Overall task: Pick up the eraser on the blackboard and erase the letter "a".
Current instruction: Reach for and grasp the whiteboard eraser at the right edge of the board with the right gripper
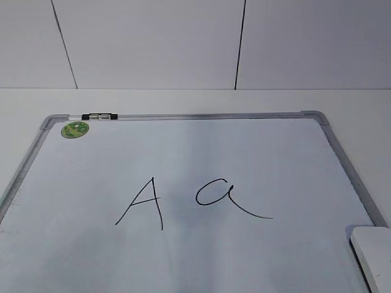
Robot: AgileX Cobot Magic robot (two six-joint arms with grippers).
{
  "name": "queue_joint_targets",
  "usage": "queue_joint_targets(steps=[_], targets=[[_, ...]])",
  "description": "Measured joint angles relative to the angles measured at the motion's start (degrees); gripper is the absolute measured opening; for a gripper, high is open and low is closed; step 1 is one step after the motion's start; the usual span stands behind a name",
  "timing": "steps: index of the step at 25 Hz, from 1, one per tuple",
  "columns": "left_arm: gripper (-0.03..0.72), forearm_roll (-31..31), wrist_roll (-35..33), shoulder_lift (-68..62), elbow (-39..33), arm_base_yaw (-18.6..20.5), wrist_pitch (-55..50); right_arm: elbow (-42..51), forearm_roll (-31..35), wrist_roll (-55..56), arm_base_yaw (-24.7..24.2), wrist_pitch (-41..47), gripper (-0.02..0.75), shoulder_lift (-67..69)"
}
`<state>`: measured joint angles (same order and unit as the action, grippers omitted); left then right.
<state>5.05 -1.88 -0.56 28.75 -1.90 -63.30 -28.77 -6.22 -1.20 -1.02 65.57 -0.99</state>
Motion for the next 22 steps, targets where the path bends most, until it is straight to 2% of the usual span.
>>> queue_joint_targets(steps=[22], targets=[[0.235, 0.0, 0.0, 0.0, 0.0, 0.0, 0.0, 0.0, 0.0, 0.0, 0.0, 0.0, 0.587, 0.0]])
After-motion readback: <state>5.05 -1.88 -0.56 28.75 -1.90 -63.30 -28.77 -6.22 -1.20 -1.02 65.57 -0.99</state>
